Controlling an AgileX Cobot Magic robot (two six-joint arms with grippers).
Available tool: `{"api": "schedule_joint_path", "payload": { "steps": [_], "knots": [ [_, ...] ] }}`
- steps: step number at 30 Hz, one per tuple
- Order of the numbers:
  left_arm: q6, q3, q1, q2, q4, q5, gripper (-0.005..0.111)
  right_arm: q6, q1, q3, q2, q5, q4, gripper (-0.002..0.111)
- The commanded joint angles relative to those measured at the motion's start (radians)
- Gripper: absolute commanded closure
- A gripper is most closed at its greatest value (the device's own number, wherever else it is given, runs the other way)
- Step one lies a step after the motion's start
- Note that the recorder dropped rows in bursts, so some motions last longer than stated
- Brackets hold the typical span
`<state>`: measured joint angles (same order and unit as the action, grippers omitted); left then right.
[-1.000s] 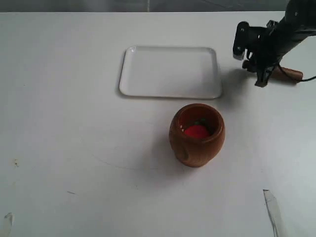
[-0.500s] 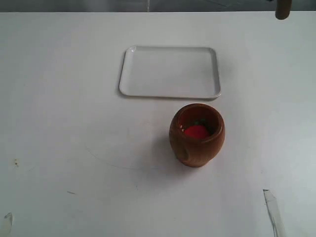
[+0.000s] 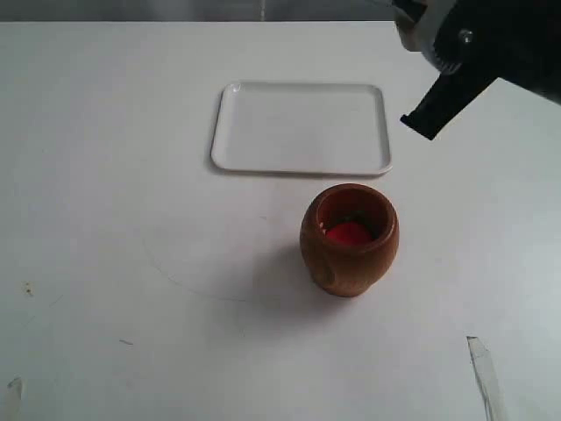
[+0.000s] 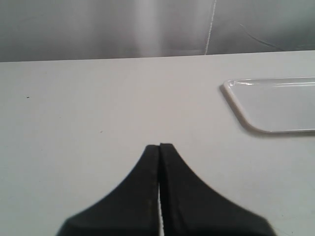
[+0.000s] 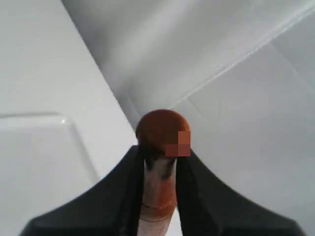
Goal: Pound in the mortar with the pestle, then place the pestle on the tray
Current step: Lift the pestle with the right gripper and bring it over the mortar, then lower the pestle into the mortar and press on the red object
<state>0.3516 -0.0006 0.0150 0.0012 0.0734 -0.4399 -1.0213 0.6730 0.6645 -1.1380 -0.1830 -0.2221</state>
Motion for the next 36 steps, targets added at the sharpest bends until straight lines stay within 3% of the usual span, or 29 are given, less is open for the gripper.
{"api": "schedule_joint_path", "payload": {
  "steps": [1, 3, 5, 8, 11, 16, 19, 24, 36],
  "knots": [
    [-0.008, 0.001, -0.008, -0.001, -0.007, 0.003, 0.107, -0.142, 0.116, -0.032, 0.024, -0.468, -0.424, 0.108],
    [-0.008, 0.001, -0.008, -0.001, -0.007, 0.003, 0.107, -0.110, 0.160, -0.049, 0.013, -0.737, -0.526, 0.108],
    [-0.008, 0.001, -0.008, -0.001, -0.007, 0.003, 0.107, 0.125, 0.179, -0.066, 0.008, -0.896, -0.449, 0.108],
    [-0.008, 0.001, -0.008, -0.001, -0.007, 0.003, 0.107, 0.646, 0.144, -0.080, 0.002, -0.983, -0.111, 0.108],
    [-0.008, 0.001, -0.008, -0.001, -0.007, 0.003, 0.107, 0.985, 0.105, -0.068, -0.025, -1.010, 0.222, 0.108],
    [-0.008, 0.001, -0.008, -0.001, -0.007, 0.003, 0.107, 1.014, 0.105, -0.096, -0.030, -0.748, 0.420, 0.108],
    [-0.008, 0.001, -0.008, -0.001, -0.007, 0.003, 0.107, 1.062, 0.105, -0.193, -0.028, -0.816, 0.481, 0.108],
    [-0.008, 0.001, -0.008, -0.001, -0.007, 0.003, 0.107, 1.079, 0.105, -0.380, -0.031, -0.907, 0.315, 0.108],
    [-0.008, 0.001, -0.008, -0.001, -0.007, 0.003, 0.107, 1.086, 0.108, -0.400, -0.042, -0.485, 0.247, 0.108]
  ]
}}
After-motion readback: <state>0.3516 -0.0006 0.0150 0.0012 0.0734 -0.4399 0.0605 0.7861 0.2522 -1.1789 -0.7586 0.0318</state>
